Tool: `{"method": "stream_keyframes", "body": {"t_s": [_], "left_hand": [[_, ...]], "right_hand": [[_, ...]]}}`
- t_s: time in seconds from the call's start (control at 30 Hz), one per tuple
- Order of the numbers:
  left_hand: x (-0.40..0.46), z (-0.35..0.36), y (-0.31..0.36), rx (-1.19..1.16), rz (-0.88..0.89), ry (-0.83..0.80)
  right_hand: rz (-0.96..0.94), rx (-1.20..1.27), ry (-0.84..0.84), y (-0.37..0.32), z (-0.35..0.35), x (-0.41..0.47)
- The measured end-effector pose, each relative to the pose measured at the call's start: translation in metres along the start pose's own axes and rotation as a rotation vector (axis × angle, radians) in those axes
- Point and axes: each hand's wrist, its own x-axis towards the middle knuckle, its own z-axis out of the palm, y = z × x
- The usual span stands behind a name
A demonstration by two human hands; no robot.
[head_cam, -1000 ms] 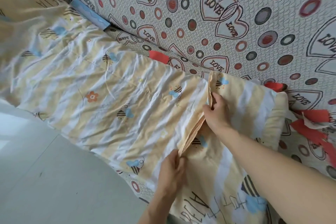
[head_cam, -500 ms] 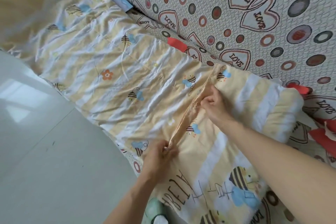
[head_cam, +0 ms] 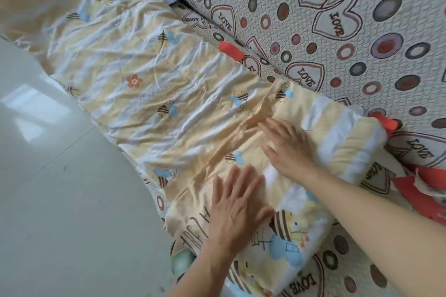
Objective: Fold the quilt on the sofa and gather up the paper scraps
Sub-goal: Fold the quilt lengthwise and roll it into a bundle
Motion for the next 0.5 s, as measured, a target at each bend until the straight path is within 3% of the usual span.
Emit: {"method": "stream_keyframes", "body": {"t_s": [0.07,0.13,0.27,0.33,0.4,0.5], "left_hand": [[-0.003,0.011,0.002,-0.001,-0.031,-0.098],[-0.004,0.014,0.003,0.05,-0.071,-0.116],[-0.002,0.013,0.016,0.07,-0.136,-0.059],[-0.007,0.015,0.035,0.039,-0.119,0.082],[-0.019,0.028,0.059,-0.057,0.0,0.186],[-0.052,0.058,0.088,-0.037,0.141,0.055]], "right_hand": [[0.064,-0.121,-0.143,0.025,-0.003,-0.002],[0.214,-0.127,-0.183,0.055,-0.011,-0.001],[0.377,-0.115,-0.044,0.092,-0.023,-0.003],[0.283,-0.098,0.101,0.094,-0.025,-0.015],[0.118,-0.078,0.133,0.092,-0.025,-0.034],[-0.002,-0.187,-0.047,0.1,-0.012,-0.066]]}}
